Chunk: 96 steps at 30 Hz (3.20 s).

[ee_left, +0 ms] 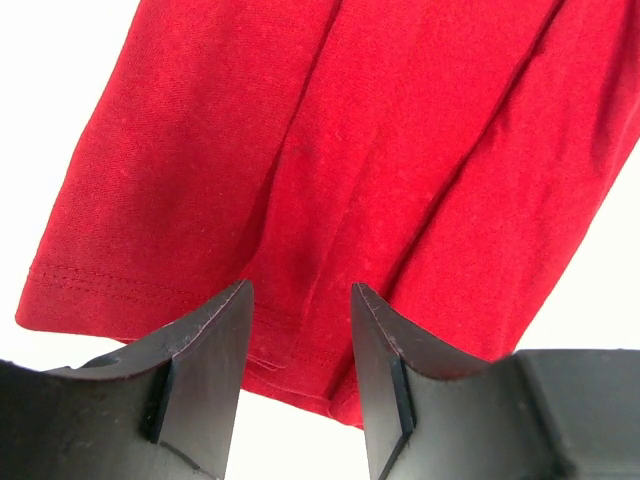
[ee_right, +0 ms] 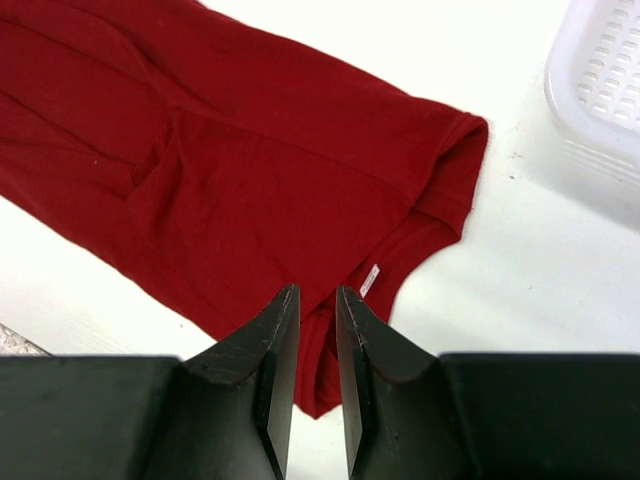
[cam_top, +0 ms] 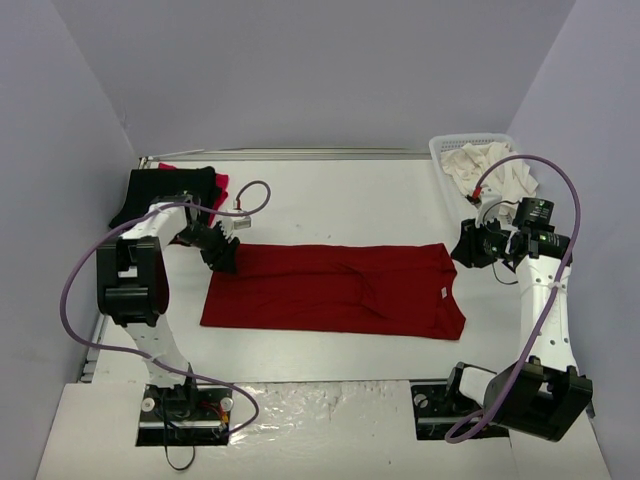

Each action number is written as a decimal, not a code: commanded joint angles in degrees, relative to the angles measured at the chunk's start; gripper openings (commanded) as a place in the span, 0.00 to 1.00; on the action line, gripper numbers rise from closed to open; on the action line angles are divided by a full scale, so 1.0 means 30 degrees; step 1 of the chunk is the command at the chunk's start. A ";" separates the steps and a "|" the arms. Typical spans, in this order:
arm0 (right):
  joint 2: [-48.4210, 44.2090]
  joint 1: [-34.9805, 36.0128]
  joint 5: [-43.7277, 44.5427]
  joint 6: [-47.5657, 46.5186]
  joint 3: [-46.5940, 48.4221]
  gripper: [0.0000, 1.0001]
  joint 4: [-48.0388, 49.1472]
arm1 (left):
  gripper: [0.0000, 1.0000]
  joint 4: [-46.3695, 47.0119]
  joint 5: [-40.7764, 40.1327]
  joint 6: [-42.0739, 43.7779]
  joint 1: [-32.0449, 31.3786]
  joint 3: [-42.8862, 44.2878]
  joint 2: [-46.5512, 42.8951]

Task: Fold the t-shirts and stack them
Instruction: Fold the other side of the tshirt into a rectangle

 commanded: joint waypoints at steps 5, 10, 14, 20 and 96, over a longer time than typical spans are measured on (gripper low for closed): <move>0.0099 -0.0130 -0.0069 0.0031 -0.0055 0.18 -0.0022 | 0.42 0.0639 -0.0128 0.0041 -0.0103 0.0445 0.0132; 0.0157 -0.0159 -0.0098 0.0002 -0.0054 0.19 -0.0050 | 0.42 0.0700 -0.0215 -0.0076 -0.0104 0.0678 0.0337; 0.0275 -0.0188 -0.0127 0.0001 -0.0084 0.19 -0.0022 | 0.42 0.0554 -0.0274 -0.0076 -0.0133 0.0883 0.0542; 0.0246 -0.0159 -0.0098 -0.0028 -0.0084 0.20 -0.0051 | 0.27 -0.0530 -0.0508 0.0509 -0.0309 0.1440 0.1187; -0.0164 -0.0510 0.0283 0.0206 0.0034 0.20 0.0008 | 0.02 0.4622 -0.8738 0.2357 -0.3970 -0.7113 -0.5053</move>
